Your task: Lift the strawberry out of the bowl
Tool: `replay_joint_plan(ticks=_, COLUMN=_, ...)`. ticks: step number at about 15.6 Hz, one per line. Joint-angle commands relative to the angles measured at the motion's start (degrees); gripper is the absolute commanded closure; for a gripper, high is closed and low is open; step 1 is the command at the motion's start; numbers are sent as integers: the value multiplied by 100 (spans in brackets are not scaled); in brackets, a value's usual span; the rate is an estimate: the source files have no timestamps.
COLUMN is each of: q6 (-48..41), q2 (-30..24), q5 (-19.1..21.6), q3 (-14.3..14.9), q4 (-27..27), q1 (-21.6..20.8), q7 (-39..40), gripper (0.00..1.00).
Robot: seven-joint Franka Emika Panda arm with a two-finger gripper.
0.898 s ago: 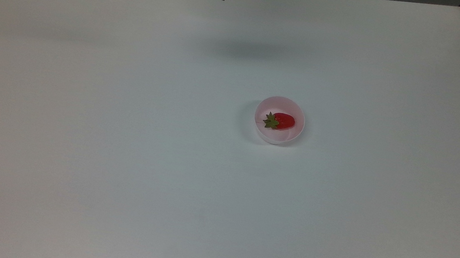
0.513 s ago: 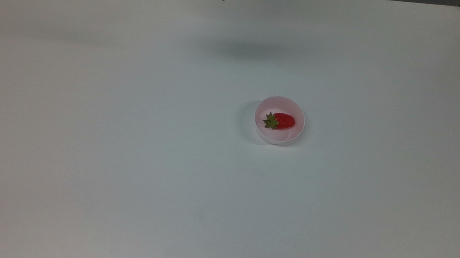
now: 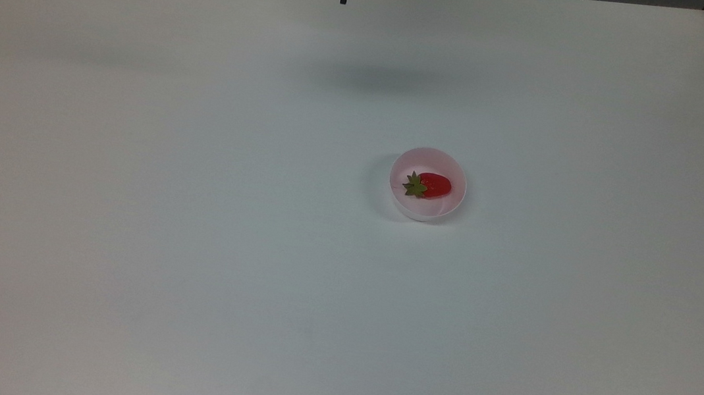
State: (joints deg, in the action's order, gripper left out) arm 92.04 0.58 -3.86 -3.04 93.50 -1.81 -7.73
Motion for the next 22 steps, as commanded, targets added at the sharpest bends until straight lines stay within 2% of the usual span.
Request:
replay_joint_plan(ticks=1, q6=437, q2=196, q5=279, q3=-47, q4=54, q1=-57, q7=0, gripper=0)
replay_joint_plan(ticks=5, q6=481, q2=933, q5=675, q3=-39, q4=-489, q1=-486, q7=-157, gripper=0)
replay_joint_plan(ticks=8, q6=927, q2=1391, q5=658, q3=-39, q4=-631, q1=-794, q7=-807, gripper=0)
replay_joint_plan(ticks=13, q6=1948, q2=2112, q5=606, q3=-30, q4=-640, q1=-1234, q7=-1185, gripper=0)
replay_joint_plan(ticks=15, q6=2098, q2=2323, q5=562, q3=-30, q4=-623, q1=-1401, q7=-1790, gripper=1)
replay_joint_plan(ticks=17, q6=2160, q2=2516, q5=509, q3=-30, q4=-623, q1=-1419, q7=-2275, gripper=11)
replay_joint_plan(ticks=20, q6=2361, q2=2675, q5=509, q3=-30, q4=-588, q1=-1507, q7=-2575, gripper=23)
replay_joint_plan(ticks=22, q6=2397, q2=2737, q5=500, q3=-21, q4=-588, q1=-1498, q7=-2663, gripper=23)
